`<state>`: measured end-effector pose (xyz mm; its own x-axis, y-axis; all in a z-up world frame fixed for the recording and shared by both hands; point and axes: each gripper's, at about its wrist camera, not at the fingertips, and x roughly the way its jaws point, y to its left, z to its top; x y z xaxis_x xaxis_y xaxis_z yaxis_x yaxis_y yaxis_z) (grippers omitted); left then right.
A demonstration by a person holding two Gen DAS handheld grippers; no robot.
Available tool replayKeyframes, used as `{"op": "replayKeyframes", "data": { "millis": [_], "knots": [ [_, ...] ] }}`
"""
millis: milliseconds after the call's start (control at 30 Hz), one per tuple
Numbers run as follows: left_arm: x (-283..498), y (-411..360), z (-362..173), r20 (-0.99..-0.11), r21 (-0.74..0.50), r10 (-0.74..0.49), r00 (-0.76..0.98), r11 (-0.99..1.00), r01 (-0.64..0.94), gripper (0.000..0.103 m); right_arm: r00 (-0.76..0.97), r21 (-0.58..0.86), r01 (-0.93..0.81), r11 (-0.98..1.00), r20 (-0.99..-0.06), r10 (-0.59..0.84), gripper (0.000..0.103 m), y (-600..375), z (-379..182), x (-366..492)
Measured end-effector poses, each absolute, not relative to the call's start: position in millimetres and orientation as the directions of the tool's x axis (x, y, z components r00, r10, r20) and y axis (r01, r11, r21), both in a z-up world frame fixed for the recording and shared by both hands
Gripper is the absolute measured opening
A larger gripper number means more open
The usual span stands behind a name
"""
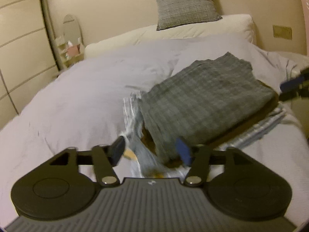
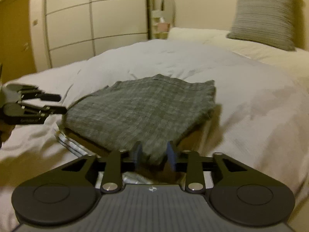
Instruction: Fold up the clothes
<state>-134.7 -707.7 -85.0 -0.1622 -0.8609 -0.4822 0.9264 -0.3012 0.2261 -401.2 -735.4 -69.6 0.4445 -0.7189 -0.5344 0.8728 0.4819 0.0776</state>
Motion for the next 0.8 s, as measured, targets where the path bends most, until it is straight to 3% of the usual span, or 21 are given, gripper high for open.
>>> {"op": "replayKeyframes", "data": {
  "millis": [133,233,300,467,800],
  "knots": [
    [-138,-683,-101,-0.521,0.147,-0.839,-0.155,-0.267,0.952,0.087,0.413,0.130,0.899,0.418,-0.570,-0.710,0.052,-706,-78,-403],
    [-144,-677,-112,-0.544,0.117,-0.828,-0.138,-0.237,0.964,0.102,0.378,0.178,0.923,0.342,-0.597,-0.708,0.073,-690,-85,-398],
    [-148,-678,-118,-0.568,0.094,-0.813,-0.132,-0.223,0.970,0.102,0.365,0.178,0.928,0.327,-0.605,-0.707,0.087,-683,-86,-392],
    [-149,-681,-128,-0.621,0.009,-0.775,-0.120,-0.160,0.987,0.102,0.351,0.127,0.928,0.349,-0.610,-0.710,0.089,-678,-88,-379],
    [-158,-693,-151,-0.685,0.013,-0.720,-0.112,-0.166,0.986,0.103,0.280,0.128,0.955,0.266,-0.676,-0.681,0.089,-698,-115,-366]
  ]
}}
